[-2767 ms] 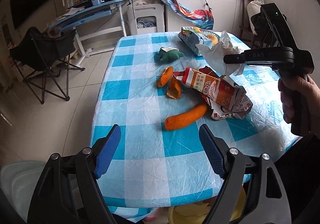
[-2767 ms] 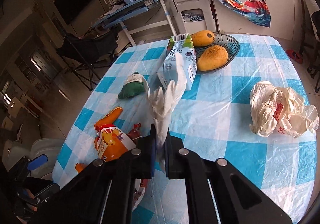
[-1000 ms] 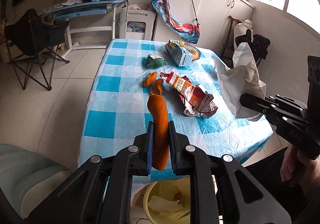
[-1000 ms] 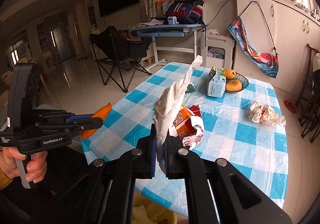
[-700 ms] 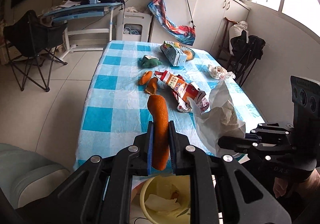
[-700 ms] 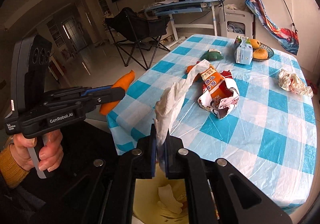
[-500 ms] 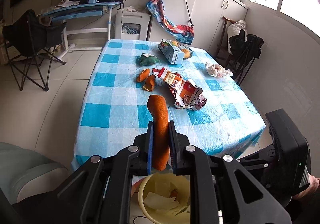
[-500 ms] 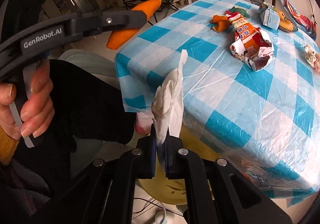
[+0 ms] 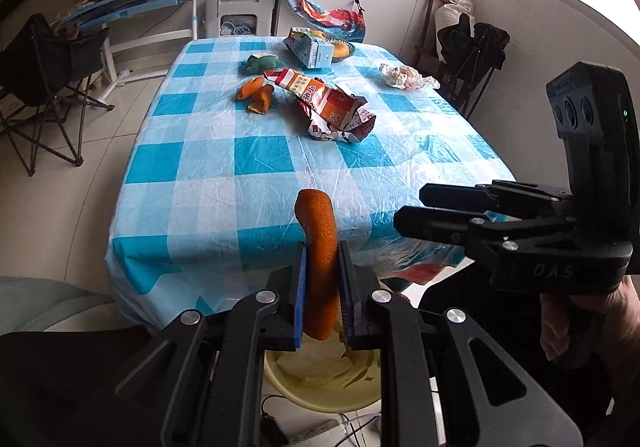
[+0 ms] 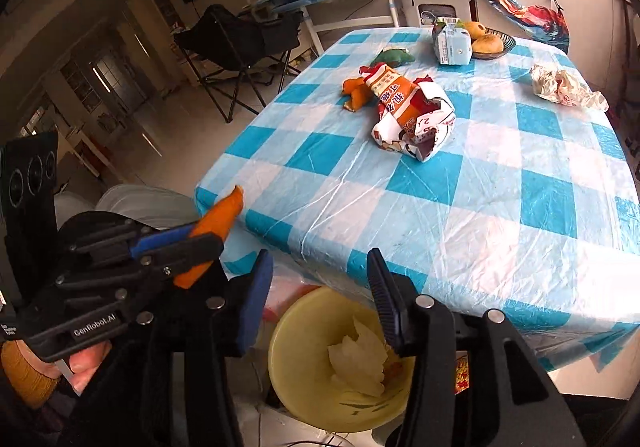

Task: Collect trash
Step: 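Drop the orange peel into the basin by opening the left gripper, then reach to the printed snack bag and grasp it with the right gripper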

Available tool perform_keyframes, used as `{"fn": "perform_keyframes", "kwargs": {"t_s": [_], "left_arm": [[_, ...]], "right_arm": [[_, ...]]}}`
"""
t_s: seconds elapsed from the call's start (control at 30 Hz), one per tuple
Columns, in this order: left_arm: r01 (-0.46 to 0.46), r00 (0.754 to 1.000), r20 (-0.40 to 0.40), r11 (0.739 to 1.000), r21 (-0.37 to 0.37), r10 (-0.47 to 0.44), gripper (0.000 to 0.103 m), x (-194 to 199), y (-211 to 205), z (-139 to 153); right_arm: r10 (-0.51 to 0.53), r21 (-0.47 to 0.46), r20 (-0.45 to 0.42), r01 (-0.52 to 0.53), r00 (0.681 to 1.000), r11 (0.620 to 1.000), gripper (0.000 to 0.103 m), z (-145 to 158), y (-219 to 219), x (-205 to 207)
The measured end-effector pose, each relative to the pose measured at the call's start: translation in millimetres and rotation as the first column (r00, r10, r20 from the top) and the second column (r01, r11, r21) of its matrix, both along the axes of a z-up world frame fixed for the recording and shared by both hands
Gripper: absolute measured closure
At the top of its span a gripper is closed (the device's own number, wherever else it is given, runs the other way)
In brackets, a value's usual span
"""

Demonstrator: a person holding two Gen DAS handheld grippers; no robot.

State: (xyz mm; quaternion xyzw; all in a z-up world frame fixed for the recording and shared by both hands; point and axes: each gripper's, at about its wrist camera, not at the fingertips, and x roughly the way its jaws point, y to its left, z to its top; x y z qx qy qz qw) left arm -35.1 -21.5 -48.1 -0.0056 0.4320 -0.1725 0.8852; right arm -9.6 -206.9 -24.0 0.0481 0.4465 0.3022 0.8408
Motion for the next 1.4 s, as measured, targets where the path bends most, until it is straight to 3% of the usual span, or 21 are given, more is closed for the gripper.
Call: {"fn": "perform_keyframes", "kwargs": {"t_s": [0.2,0.23,0.3,0.37,0.47,0.57,0.67,0.83,1.4], "left_arm": [[0.100,0.990,-0.111,0.992,0.081,-0.091,0.085,-17,-27,-26],[0.102,0.989,-0.115,0.990,0.099,-0.091,0.081,-19,-29,-28],[0.082,0.993,-0.093,0.989,0.123,-0.071,0.061,-22,-27,-26],[0.023,0.999,-0.035,0.991,0.134,-0.018,0.047,-24,-20,-17],[-0.116,0.992,0.062,0.982,0.147,0.107,0.036,-21,0,-2],[-0.283,0.951,0.170,0.946,0.156,0.256,0.027,-18,22,11],[-0.405,0.900,0.223,0.909,0.102,0.376,0.019,-15,46,23],[-0.498,0.854,0.197,0.866,0.043,0.481,0.019,-10,73,24],[-0.528,0.836,0.183,0.849,0.013,0.517,0.018,-10,80,20]], "right_arm": [[-0.105,0.084,0.075,0.099,0.992,0.992,0.048,15,-18,-3],[-0.123,0.092,0.083,0.115,0.989,0.989,0.047,17,-20,-3],[-0.161,0.114,0.091,0.151,0.983,0.982,0.045,19,-27,-2],[-0.198,0.138,0.082,0.186,0.977,0.973,0.044,17,-34,2],[-0.243,0.169,0.058,0.230,0.968,0.958,0.044,14,-42,6],[-0.258,0.174,0.050,0.246,0.965,0.954,0.043,12,-45,9],[-0.254,0.137,0.070,0.243,0.965,0.960,0.043,11,-39,8],[-0.221,0.067,0.103,0.215,0.970,0.974,0.039,9,-25,8],[-0.191,0.010,0.101,0.191,0.976,0.982,0.039,2,-14,8]]}}
